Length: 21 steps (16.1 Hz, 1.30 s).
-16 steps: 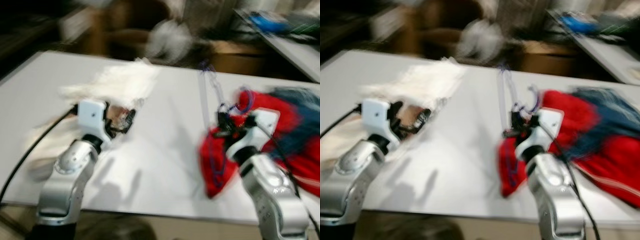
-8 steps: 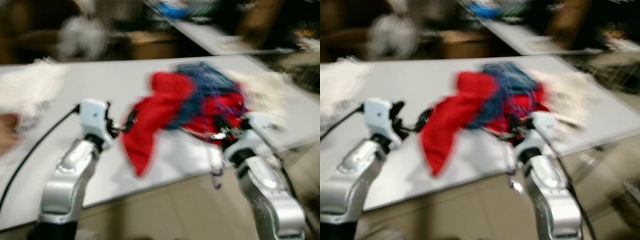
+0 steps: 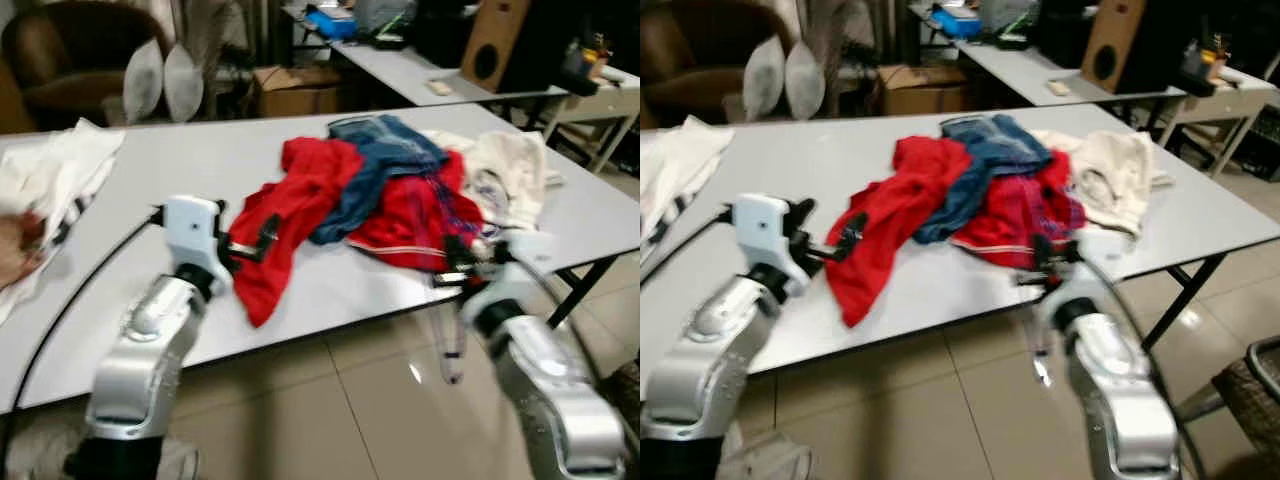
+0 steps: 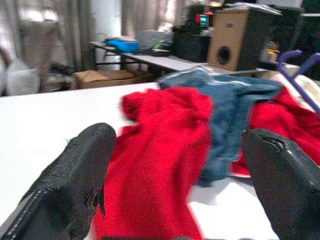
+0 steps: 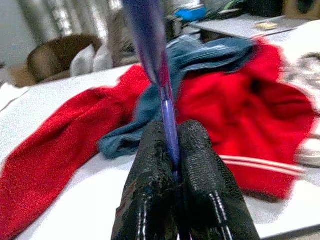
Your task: Hang hanger
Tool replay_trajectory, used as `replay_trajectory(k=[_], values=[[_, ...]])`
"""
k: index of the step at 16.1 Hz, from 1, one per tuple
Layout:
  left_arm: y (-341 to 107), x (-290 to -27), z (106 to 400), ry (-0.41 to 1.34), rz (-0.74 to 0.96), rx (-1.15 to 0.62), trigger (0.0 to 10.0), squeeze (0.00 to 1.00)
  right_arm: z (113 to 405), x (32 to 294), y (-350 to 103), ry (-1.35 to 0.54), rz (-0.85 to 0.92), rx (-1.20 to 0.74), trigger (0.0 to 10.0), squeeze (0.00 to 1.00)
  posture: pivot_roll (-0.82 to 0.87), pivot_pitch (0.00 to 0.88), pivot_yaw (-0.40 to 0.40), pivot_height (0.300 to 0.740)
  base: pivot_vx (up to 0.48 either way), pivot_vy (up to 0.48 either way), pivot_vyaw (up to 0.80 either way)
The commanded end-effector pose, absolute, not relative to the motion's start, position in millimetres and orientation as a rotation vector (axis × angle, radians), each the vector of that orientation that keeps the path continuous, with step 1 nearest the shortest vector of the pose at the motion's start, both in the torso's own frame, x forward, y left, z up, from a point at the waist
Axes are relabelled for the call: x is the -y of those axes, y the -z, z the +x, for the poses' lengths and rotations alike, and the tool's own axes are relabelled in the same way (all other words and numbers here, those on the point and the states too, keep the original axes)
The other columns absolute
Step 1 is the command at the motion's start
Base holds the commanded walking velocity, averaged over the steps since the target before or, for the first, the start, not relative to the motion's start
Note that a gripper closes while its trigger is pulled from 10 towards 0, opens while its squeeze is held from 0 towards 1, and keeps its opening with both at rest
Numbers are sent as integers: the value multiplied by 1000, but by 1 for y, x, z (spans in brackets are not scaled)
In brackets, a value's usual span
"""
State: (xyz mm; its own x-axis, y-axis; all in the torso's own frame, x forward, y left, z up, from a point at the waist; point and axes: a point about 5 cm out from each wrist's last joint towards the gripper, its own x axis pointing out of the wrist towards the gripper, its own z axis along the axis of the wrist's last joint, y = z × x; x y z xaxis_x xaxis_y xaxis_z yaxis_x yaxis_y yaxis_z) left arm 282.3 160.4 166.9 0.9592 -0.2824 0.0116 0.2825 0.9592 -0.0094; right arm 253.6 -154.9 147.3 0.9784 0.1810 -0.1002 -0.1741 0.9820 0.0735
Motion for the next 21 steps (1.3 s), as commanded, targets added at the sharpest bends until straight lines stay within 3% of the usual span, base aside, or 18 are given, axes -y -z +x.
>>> replay_trajectory(k=[1, 2, 6, 9, 17, 18, 19, 21], values=[[-165, -159, 283, 283, -6, 10, 10000, 475, 254, 165, -146, -142, 31, -112, 10000, 0, -74, 0, -58, 740, 0, 0, 0], [-163, -160, 282, 275, -8, 6, 10000, 318, 253, 165, -145, -148, 20, -111, 10000, 0, -74, 0, -58, 740, 0, 0, 0], [-153, -162, 279, 241, -9, -4, 10000, 329, 255, 165, -148, -177, -23, -74, 10000, 0, -80, 0, -65, 740, 0, -73, 0], [-153, -163, 279, 238, -3, -1, 10000, 333, 256, 166, -146, -179, -38, -79, 10000, 0, -78, 0, -71, 740, 0, -480, 477], [-150, -160, 281, 251, -9, -5, 10000, 333, 257, 176, -141, -143, -40, -75, 10000, 0, -83, 0, -69, 740, 0, -480, 0], [-150, -158, 280, 276, -30, -7, 10000, 510, 256, 176, -141, -142, -43, -76, 10000, 0, -83, 0, -68, 740, 0, -431, 0], [-149, -157, 279, 284, -41, -18, 10000, 1000, 255, 177, -139, -141, -42, -78, 10000, 0, -86, 0, -66, 740, 0, 0, 0], [-148, -158, 281, 254, 0, -20, 10000, 1000, 254, 176, -137, -143, -19, -79, 10000, 0, -86, 0, -65, 740, 0, 0, 0]])
